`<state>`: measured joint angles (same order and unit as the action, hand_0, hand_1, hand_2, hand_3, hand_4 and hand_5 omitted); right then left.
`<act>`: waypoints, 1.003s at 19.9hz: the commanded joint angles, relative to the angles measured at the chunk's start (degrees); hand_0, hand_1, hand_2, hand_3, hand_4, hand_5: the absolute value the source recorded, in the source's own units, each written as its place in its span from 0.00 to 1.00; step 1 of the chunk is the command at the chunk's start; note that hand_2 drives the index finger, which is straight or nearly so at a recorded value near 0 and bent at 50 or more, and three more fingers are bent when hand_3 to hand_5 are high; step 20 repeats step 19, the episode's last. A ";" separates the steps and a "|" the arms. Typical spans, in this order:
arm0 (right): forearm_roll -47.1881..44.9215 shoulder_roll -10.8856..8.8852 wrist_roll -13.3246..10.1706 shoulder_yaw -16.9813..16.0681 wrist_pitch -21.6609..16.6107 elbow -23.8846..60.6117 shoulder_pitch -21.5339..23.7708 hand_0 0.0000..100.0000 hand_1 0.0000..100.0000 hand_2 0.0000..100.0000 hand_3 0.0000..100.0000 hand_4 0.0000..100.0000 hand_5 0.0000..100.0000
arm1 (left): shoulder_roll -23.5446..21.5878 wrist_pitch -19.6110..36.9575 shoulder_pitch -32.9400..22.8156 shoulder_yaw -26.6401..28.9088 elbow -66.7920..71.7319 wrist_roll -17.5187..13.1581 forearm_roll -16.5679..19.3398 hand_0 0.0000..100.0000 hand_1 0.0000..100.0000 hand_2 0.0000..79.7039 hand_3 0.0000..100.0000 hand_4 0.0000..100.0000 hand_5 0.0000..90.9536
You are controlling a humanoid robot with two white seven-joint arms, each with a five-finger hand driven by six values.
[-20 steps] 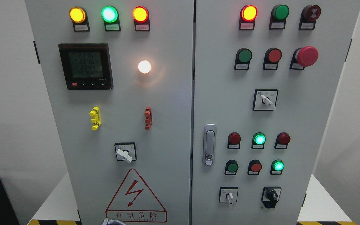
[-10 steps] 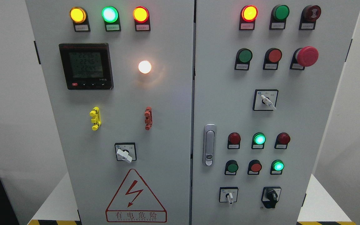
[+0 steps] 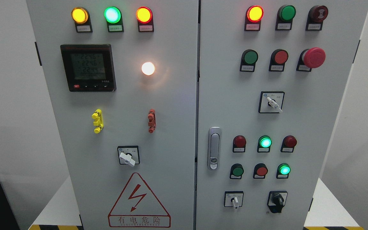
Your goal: Turn on light switch 1
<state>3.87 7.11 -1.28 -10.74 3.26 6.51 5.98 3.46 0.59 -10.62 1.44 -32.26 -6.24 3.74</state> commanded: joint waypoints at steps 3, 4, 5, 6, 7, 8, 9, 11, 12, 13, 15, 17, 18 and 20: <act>0.00 0.01 0.05 -0.07 -0.01 -0.01 0.00 0.00 0.00 0.00 0.00 0.00 0.00 | 0.67 -2.61 2.00 0.49 22.15 -0.79 0.30 0.14 0.02 0.00 0.00 0.00 0.00; 0.00 0.01 0.05 0.02 -0.01 -0.01 0.00 0.00 0.00 0.00 0.00 0.00 0.00 | 0.76 -2.61 2.00 0.32 22.33 -0.61 0.30 0.14 0.00 0.00 0.00 0.00 0.00; 0.00 -0.08 0.05 0.02 -0.01 -0.01 0.00 0.00 0.00 0.00 0.00 0.00 0.00 | 0.85 -2.61 2.18 0.32 22.59 -0.18 0.30 0.14 0.00 0.00 0.00 0.00 0.00; 0.00 -0.08 0.05 0.02 -0.01 -0.01 0.00 0.00 0.00 0.00 0.00 0.00 0.00 | 0.85 -2.61 2.35 0.32 22.68 0.44 0.30 0.14 0.00 0.00 0.00 0.00 0.00; 0.00 0.01 0.05 0.02 -0.01 -0.01 0.00 0.00 0.00 0.00 0.00 0.00 0.00 | 0.94 -2.61 2.61 0.32 23.46 0.96 0.30 0.14 0.00 0.00 0.00 0.00 0.00; 0.00 0.01 0.05 0.02 -0.01 -0.01 0.00 0.00 0.00 0.00 0.00 0.00 0.00 | 1.02 -2.61 2.97 0.23 24.43 1.23 0.30 0.14 0.00 0.00 0.00 0.00 0.00; 0.00 0.01 0.05 0.02 -0.01 -0.01 0.00 0.00 0.00 0.00 0.00 0.00 0.00 | 1.02 -2.52 3.40 0.32 25.39 1.23 0.22 0.14 0.00 0.00 0.00 0.00 0.00; 0.00 0.01 0.05 0.02 -0.01 -0.01 0.00 0.00 0.00 0.00 0.00 0.00 0.00 | 1.02 -2.52 3.76 0.32 25.93 1.23 0.22 0.15 0.00 0.00 0.00 0.00 0.00; 0.00 0.01 0.05 -0.07 -0.01 -0.01 0.00 0.00 0.00 0.00 0.00 0.00 0.00 | 1.02 -2.43 3.85 0.32 25.84 1.23 0.13 0.15 0.00 0.00 0.00 0.00 0.00; 0.00 0.01 0.05 0.02 -0.01 -0.01 0.00 0.00 0.00 0.00 0.00 0.00 0.00 | 1.02 -2.34 4.11 0.32 25.84 1.23 0.13 0.15 0.00 0.00 0.00 0.00 0.00; 0.00 0.01 0.05 0.02 -0.01 -0.01 0.00 0.00 0.00 0.00 0.00 0.00 0.00 | 1.02 -2.17 4.20 0.32 25.84 1.23 0.04 0.16 0.00 0.00 0.00 0.00 0.00; 0.00 0.01 0.05 0.02 -0.01 -0.01 0.00 0.00 0.00 0.00 0.00 0.00 0.00 | 1.02 -2.17 4.20 0.32 25.84 1.23 -0.05 0.16 0.00 0.00 0.00 0.00 0.00; 0.00 0.01 0.05 -0.07 -0.01 -0.01 0.00 0.00 0.00 0.00 0.00 0.00 0.00 | 1.02 -2.17 4.20 0.23 25.76 1.23 -0.05 0.16 0.00 0.00 0.00 0.00 0.00; 0.00 0.01 0.05 -0.07 -0.01 -0.01 0.00 0.00 0.00 0.00 0.00 0.00 0.00 | 1.02 -2.08 4.29 0.23 25.76 1.23 0.04 0.16 0.00 0.00 0.00 0.00 0.00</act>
